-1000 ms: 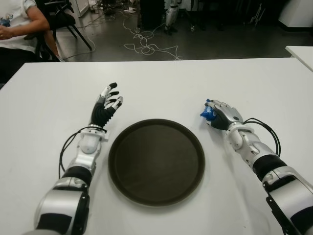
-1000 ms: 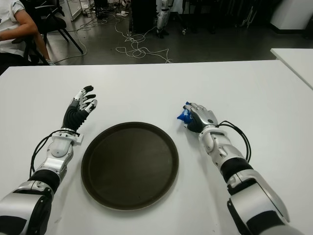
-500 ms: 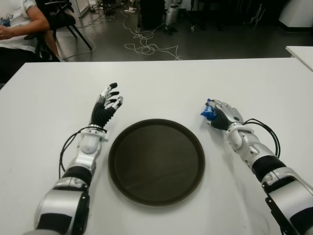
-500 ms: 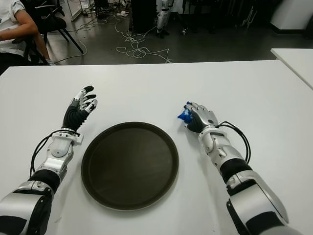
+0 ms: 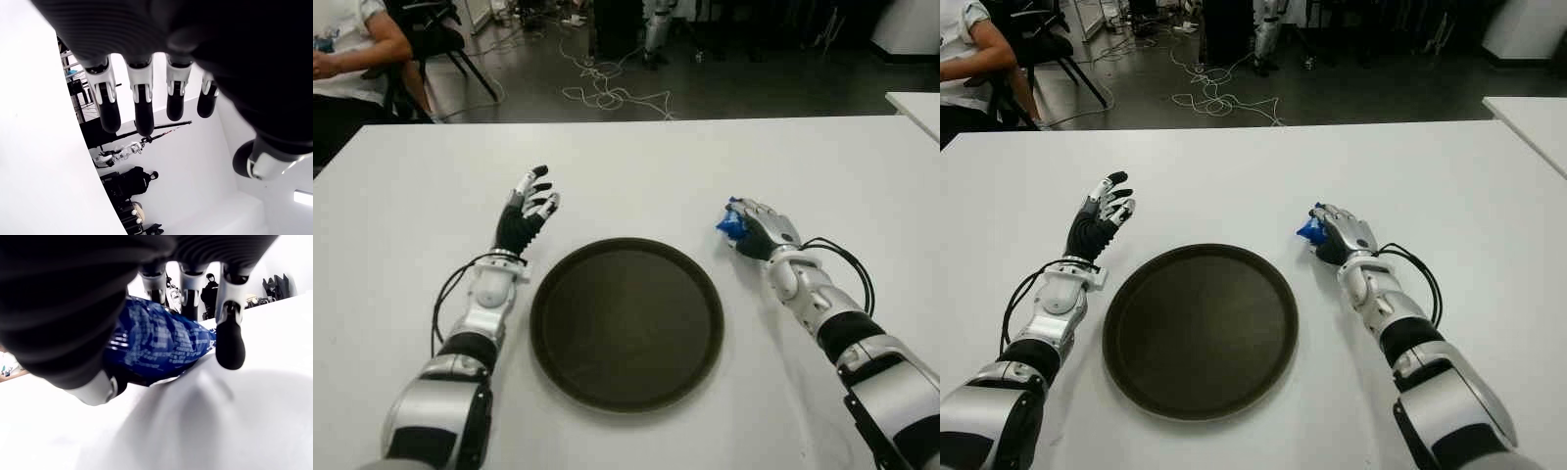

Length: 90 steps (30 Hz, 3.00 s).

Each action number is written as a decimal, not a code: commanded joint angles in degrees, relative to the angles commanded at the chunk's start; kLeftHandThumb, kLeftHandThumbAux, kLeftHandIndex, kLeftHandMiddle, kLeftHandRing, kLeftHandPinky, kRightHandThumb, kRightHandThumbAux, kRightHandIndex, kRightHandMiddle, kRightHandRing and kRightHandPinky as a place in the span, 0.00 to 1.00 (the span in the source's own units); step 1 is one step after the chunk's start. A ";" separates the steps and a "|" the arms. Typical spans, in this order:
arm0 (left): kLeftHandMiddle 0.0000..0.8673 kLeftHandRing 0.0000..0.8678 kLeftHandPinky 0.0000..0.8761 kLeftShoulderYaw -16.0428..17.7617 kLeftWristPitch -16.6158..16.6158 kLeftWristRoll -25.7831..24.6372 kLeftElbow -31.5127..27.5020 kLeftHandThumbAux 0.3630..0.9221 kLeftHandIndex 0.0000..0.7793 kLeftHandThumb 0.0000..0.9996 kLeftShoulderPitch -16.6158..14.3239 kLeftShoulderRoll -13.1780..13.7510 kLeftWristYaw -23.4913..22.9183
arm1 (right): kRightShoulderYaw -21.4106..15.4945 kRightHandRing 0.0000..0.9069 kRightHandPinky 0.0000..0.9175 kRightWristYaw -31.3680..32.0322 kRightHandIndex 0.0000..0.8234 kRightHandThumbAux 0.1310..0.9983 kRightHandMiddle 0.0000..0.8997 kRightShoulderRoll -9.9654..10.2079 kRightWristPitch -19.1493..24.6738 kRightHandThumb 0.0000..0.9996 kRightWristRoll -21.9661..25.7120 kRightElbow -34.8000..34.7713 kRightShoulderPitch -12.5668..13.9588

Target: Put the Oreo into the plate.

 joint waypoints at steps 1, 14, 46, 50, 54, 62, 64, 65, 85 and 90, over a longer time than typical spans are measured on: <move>0.13 0.16 0.25 -0.02 0.02 0.05 0.00 0.22 0.15 0.56 -0.01 0.00 0.08 | 0.04 0.84 0.79 -0.46 0.53 0.67 0.86 -0.03 -0.16 0.71 -0.09 -0.01 0.02; 0.14 0.16 0.22 0.16 0.08 -0.33 0.20 0.22 0.15 0.59 -0.05 -0.09 -0.53 | -1.07 0.84 0.80 -6.01 0.53 0.67 0.86 -2.01 -3.59 0.70 -0.26 -7.28 2.01; 0.13 0.16 0.24 0.40 -0.20 -0.48 0.89 0.20 0.14 0.59 -0.35 -0.09 -0.43 | -2.93 0.88 0.84 -5.24 0.53 0.68 0.88 -5.36 0.66 0.70 -6.61 -37.96 8.93; 0.13 0.16 0.24 0.35 0.05 -0.37 0.85 0.21 0.14 0.60 -0.27 -0.08 -0.23 | -3.38 0.86 0.83 -3.53 0.53 0.68 0.87 -4.79 0.85 0.70 -6.71 -42.70 8.87; 0.13 0.16 0.23 0.25 0.65 -0.23 0.74 0.21 0.14 0.61 -0.31 -0.03 -0.08 | -2.37 0.84 0.81 -2.93 0.53 0.68 0.85 -2.86 -2.97 0.70 -5.24 -48.20 9.75; 0.14 0.17 0.24 0.36 0.28 -0.29 0.70 0.20 0.14 0.58 -0.22 -0.05 0.18 | 0.52 0.86 0.85 2.00 0.53 0.68 0.87 1.64 -10.09 0.70 -0.47 -51.51 12.81; 0.14 0.17 0.26 0.36 0.15 -0.30 0.69 0.19 0.14 0.56 -0.17 -0.06 0.24 | 0.48 0.87 0.86 4.17 0.53 0.68 0.88 1.88 -11.13 0.70 0.85 -52.58 13.57; 0.14 0.17 0.26 0.36 0.07 -0.29 0.68 0.19 0.14 0.56 -0.15 -0.07 0.29 | 0.53 0.87 0.86 6.07 0.53 0.68 0.88 2.01 -11.49 0.70 1.97 -53.67 14.19; 0.15 0.18 0.24 0.22 0.04 -0.16 0.63 0.19 0.14 0.56 -0.06 0.26 0.52 | -1.40 0.90 0.88 39.74 0.53 0.67 0.91 1.25 1.95 0.70 22.01 -71.92 19.86; 0.14 0.17 0.23 0.13 -0.20 -0.07 0.67 0.19 0.15 0.55 -0.15 0.27 0.45 | -1.85 0.91 0.90 44.33 0.53 0.67 0.92 -0.06 6.17 0.71 23.53 -75.14 20.23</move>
